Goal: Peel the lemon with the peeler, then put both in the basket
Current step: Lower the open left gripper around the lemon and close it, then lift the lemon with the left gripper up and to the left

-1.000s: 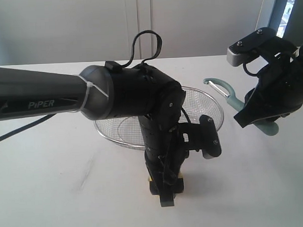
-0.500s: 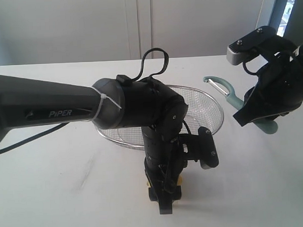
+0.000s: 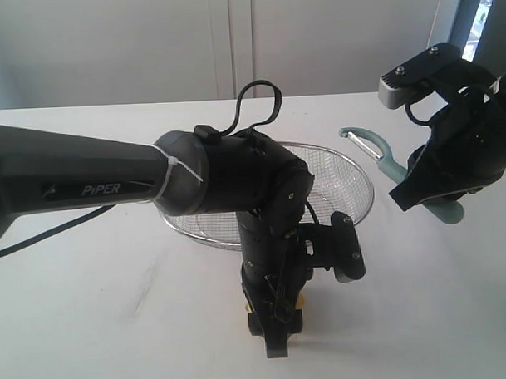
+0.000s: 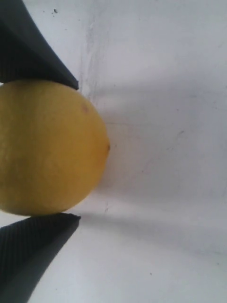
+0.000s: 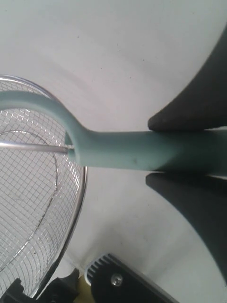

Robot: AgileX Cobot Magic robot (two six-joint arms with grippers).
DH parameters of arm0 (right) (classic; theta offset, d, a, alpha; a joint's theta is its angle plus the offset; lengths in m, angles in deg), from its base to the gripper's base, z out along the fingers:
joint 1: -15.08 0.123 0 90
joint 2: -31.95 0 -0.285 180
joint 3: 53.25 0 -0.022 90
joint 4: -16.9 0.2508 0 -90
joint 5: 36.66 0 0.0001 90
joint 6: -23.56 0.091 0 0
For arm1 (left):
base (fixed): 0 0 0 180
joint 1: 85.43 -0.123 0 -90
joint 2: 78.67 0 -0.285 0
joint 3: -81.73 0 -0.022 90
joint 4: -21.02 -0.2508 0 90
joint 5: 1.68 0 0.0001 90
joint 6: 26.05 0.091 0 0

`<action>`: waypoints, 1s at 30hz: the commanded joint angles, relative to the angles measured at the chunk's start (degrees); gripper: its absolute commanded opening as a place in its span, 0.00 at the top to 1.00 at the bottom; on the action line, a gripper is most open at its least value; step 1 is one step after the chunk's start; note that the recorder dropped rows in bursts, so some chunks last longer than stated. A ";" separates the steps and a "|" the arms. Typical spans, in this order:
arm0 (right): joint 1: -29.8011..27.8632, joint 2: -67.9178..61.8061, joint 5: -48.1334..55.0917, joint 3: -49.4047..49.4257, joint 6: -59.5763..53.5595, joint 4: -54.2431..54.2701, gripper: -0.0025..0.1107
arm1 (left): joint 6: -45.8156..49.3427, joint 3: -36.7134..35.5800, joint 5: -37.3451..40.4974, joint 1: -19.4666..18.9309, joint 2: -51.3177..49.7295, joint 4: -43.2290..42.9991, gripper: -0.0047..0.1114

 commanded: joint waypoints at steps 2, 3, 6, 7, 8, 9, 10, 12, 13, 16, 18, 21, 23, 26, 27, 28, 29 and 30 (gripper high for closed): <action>-0.39 0.11 -0.58 0.15 -0.18 0.28 0.98 | -0.95 0.07 0.72 0.36 0.06 0.38 0.41; -0.39 0.11 -0.58 0.15 -0.18 0.28 0.98 | -0.95 0.07 1.05 0.36 0.06 0.38 0.48; -0.39 0.11 -0.58 0.15 -0.18 0.28 0.98 | -0.95 0.07 1.30 0.36 0.06 0.38 0.72; -0.39 0.11 -0.58 0.15 -0.18 0.28 0.98 | -0.95 0.07 1.30 0.36 0.06 0.38 0.80; -0.39 0.11 -0.58 0.15 -0.18 0.28 0.98 | -0.95 0.07 1.14 0.36 0.06 0.38 0.86; -0.39 0.11 -0.58 0.15 -0.18 0.28 0.98 | -0.95 0.07 1.14 0.36 0.06 0.38 0.96; -0.39 0.11 -0.58 0.15 -0.18 0.28 0.98 | -0.95 0.07 1.41 0.36 0.06 0.38 0.96; -0.39 0.11 -0.58 0.15 -0.18 0.28 0.98 | -0.95 0.43 2.82 0.36 0.18 0.38 0.96; -0.39 0.11 -0.58 0.15 -0.18 0.28 0.98 | -0.95 0.89 3.70 0.36 0.31 0.38 0.96; -0.39 0.11 -0.58 0.15 -0.18 0.28 0.98 | -1.08 1.95 5.78 0.36 1.04 0.38 0.96; -0.39 0.11 -0.58 0.15 -0.18 0.28 0.98 | -2.71 3.36 8.84 0.36 2.52 0.38 0.96; -0.39 0.11 -0.58 0.15 -0.18 0.28 0.98 | -6.42 3.75 9.28 0.36 5.02 0.72 0.96; -0.39 0.11 -0.58 0.15 -0.18 0.28 0.98 | -6.84 3.75 9.80 0.36 6.94 0.95 0.96; -0.39 0.11 -0.58 0.15 -0.18 0.28 0.98 | -6.84 3.75 10.60 0.36 9.51 0.95 0.96; -0.39 0.11 -0.58 0.15 -0.18 0.28 0.98 | -6.74 3.75 11.43 0.36 10.62 0.95 0.96; -0.39 0.11 -0.58 0.15 -0.18 0.28 0.98 | -6.31 3.75 12.03 0.36 11.82 0.95 0.96; -0.39 0.11 -0.58 0.15 -0.18 0.28 0.98 | -6.14 3.75 12.43 0.36 12.80 0.95 0.96; -0.39 0.11 -0.58 0.15 -0.18 0.28 0.98 | -6.14 3.63 12.41 0.36 14.06 0.95 0.96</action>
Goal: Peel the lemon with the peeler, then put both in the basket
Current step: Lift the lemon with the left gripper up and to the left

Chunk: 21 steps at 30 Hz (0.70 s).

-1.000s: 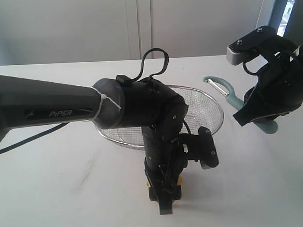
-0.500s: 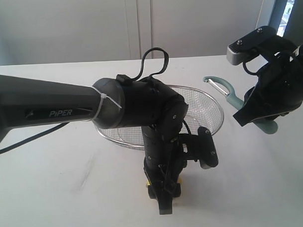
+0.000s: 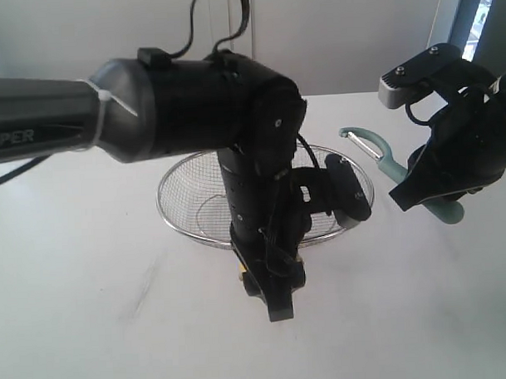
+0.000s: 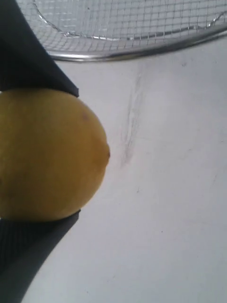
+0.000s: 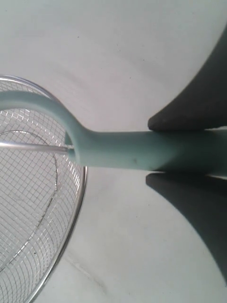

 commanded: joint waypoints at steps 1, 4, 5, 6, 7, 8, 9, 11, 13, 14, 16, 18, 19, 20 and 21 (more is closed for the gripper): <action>-0.39 0.11 -0.58 0.15 -0.18 0.28 0.98 | 0.13 0.12 3.20 0.36 6.54 0.66 0.96; -0.39 0.11 -0.58 0.15 -0.18 0.28 0.98 | 2.49 0.12 6.60 0.24 10.67 0.66 0.96; -0.39 0.11 -0.58 0.15 -0.18 0.28 0.98 | 3.00 0.12 7.40 0.00 11.55 0.66 0.96; -0.39 0.11 -0.58 0.15 -0.18 0.28 0.98 | 3.27 0.12 8.41 -0.33 12.59 0.80 0.96; -0.39 0.11 -0.58 0.15 -0.18 0.28 0.98 | 3.75 0.12 9.41 -1.08 13.60 1.10 0.96; -0.39 0.11 -0.70 0.15 -0.18 0.28 0.98 | 4.32 0.12 10.30 -1.99 14.39 1.44 0.96; -0.39 0.11 -0.70 0.15 -0.18 0.28 0.98 | 4.71 0.03 11.39 -3.12 15.42 2.22 0.96; -0.39 0.11 -0.70 0.15 -0.18 0.28 0.98 | 6.81 -0.25 13.71 -5.73 17.34 5.26 0.96; -0.39 0.11 -0.83 0.15 -0.18 0.28 0.98 | 10.30 -1.73 15.40 -9.31 19.67 9.30 0.96; -0.39 0.11 -0.83 0.15 -0.18 0.28 0.98 | 11.80 -2.53 15.57 -10.92 20.87 11.11 0.96; -0.39 0.11 -0.98 0.15 -0.18 0.28 0.98 | 15.82 -5.01 15.45 -15.27 23.26 16.06 0.96; -0.39 0.11 -0.98 0.15 -0.18 0.28 0.98 | 20.07 -7.56 14.68 -19.78 25.11 20.77 0.96; -0.39 0.11 -0.98 0.15 -0.18 0.28 0.98 | 22.59 -8.98 13.71 -21.95 26.06 23.58 0.96; -0.39 0.11 -0.98 0.15 -0.18 0.28 0.98 | 25.14 -10.40 12.52 -23.75 26.85 25.94 0.96; -0.39 0.11 -0.98 0.15 -0.18 0.28 0.98 | 28.03 -11.96 11.15 -26.36 27.94 29.83 0.96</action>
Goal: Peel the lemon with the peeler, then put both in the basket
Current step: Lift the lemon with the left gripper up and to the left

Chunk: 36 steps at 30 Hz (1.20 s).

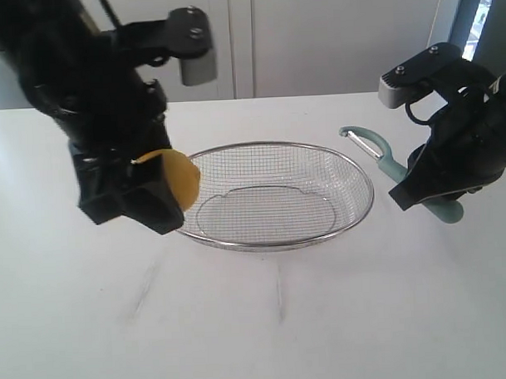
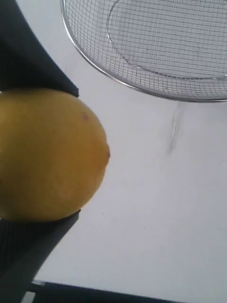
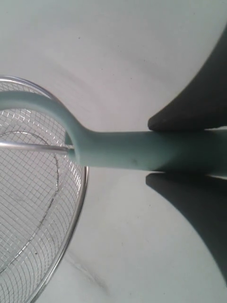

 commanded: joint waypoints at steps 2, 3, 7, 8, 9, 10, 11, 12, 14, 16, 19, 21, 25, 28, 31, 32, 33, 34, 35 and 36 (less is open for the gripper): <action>-0.39 0.11 -0.75 0.15 -0.18 0.28 0.98 | 15.56 -7.65 -1.73 -11.02 5.13 18.07 0.96; -0.39 0.11 -0.75 0.15 -0.18 0.28 0.98 | 19.04 -9.24 -2.00 -13.00 5.65 21.85 0.96; -0.39 0.11 -0.75 0.15 -0.18 0.28 0.98 | 32.48 -14.63 -2.13 -19.26 6.06 36.97 0.96; -0.39 0.11 -0.75 0.15 -0.18 0.28 0.98 | 35.00 -15.60 -2.02 -20.35 6.06 39.87 0.96; -0.39 0.11 -0.75 0.15 -0.18 0.28 0.98 | 38.14 -16.99 -1.90 -21.17 6.06 43.91 0.96; -0.39 0.11 -0.75 0.15 -0.18 0.28 0.98 | 40.57 -18.05 -1.90 -21.50 6.06 46.38 0.96; -0.39 0.11 -0.75 0.15 -0.18 0.28 0.98 | 42.37 -18.99 -2.08 -21.61 6.06 48.87 0.96; -0.39 0.11 -0.75 0.15 -0.18 0.28 0.98 | 43.26 -19.62 -2.13 -21.61 6.06 50.24 0.96; -0.39 0.11 -0.75 0.15 -0.18 0.28 0.98 | 43.39 -19.94 -2.13 -21.50 6.06 50.88 0.96; -0.39 0.11 -0.75 0.15 -0.18 0.28 0.98 | 42.77 -19.94 -2.13 -21.50 6.17 51.01 0.96; -0.39 0.11 -0.75 0.15 -0.18 0.28 0.98 | 42.35 -19.94 -2.13 -21.50 6.16 51.01 0.96; -0.39 0.11 -0.75 0.15 -0.18 0.28 0.98 | 42.35 -19.94 -2.13 -21.50 6.16 51.01 0.96; -0.39 0.11 -0.75 0.15 -0.18 0.28 0.98 | 42.35 -19.94 -2.13 -21.50 6.16 51.01 0.96; -0.39 0.11 -1.25 0.15 -0.18 0.28 0.98 | 42.35 -19.94 -2.13 -21.50 6.16 51.01 0.96; -0.39 0.07 -3.16 0.15 0.21 4.87 0.98 | 42.35 -19.94 -2.26 -21.50 6.16 51.01 0.96; -0.39 0.07 -3.28 0.15 0.21 6.79 0.98 | 42.35 -19.94 -2.38 -21.50 6.16 51.01 0.96; -0.39 0.07 -3.28 0.15 0.21 12.30 0.98 | 42.35 -19.94 -3.31 -21.50 6.16 51.01 0.96; -0.39 0.07 -3.28 0.24 0.21 15.66 0.98 | 42.35 -19.94 -3.85 -21.50 6.16 51.01 0.96; -0.39 0.07 -3.06 0.50 -0.66 21.05 0.98 | 42.35 -19.94 -5.35 -21.50 6.16 51.01 0.96; -0.39 0.07 -3.06 0.59 -1.45 22.54 0.98 | 42.35 -19.94 -6.34 -21.50 6.16 51.01 0.96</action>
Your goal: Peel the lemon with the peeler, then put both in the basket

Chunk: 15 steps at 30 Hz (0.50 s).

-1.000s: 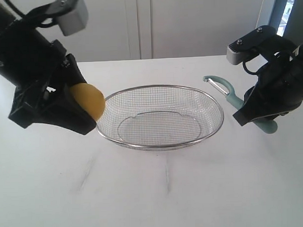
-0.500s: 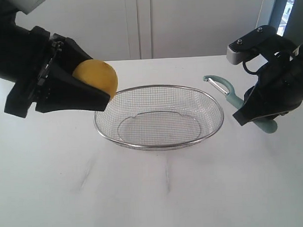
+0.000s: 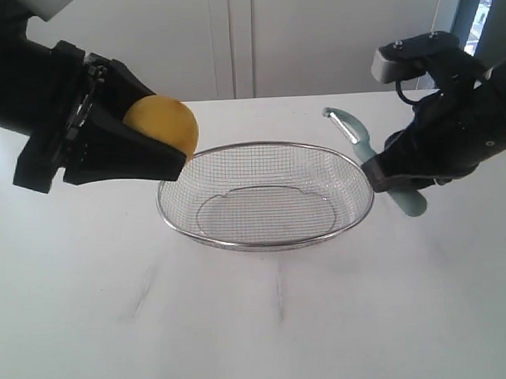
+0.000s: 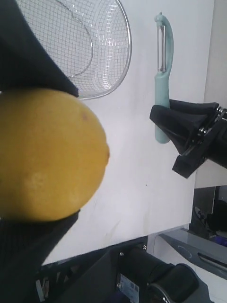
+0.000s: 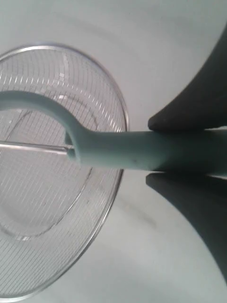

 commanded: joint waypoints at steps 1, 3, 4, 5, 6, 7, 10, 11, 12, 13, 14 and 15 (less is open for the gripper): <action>-0.39 0.17 -0.71 0.64 -1.45 9.85 0.98 | 0.09 -0.34 -2.11 -0.08 0.78 2.13 0.96; -0.28 0.17 0.47 0.64 -1.69 12.63 0.98 | 0.09 -0.34 -2.11 -0.08 0.78 2.13 0.96; 0.84 0.17 1.03 0.64 -1.69 13.94 0.98 | 0.09 -0.34 -2.11 -0.08 0.78 2.13 0.96; 1.76 0.17 1.13 0.64 -1.69 14.11 0.98 | 0.09 -0.34 -2.11 -0.08 0.78 2.13 0.96; 3.51 0.17 1.13 0.75 -1.97 14.72 0.98 | 0.09 -0.34 -2.11 -0.08 0.78 2.63 0.96; 4.91 0.17 1.13 0.79 -1.94 15.26 0.98 | 0.09 -0.34 -2.11 -0.08 0.78 2.91 0.96; 8.73 0.17 1.00 0.79 -1.94 15.95 0.98 | 0.09 -0.34 -2.11 -0.08 0.78 3.02 0.96; 9.49 0.17 1.00 0.79 -1.94 16.67 0.98 | 0.09 -0.34 -2.11 -0.08 0.67 3.19 0.96; 10.02 0.17 0.85 0.79 -1.94 17.34 0.98 | 0.09 -0.34 -2.23 -0.08 0.67 3.41 0.96; 10.58 0.17 0.34 0.79 -1.34 18.24 0.98 | 0.09 -0.34 -2.23 -0.08 0.54 3.75 0.96; 11.34 0.17 -0.35 0.89 -1.24 19.92 0.98 | -0.31 -0.34 -2.23 -0.08 0.33 3.80 0.96; 12.01 0.17 -0.83 0.89 -1.24 21.95 0.98 | -0.87 -0.34 -3.30 -0.08 0.20 3.80 0.96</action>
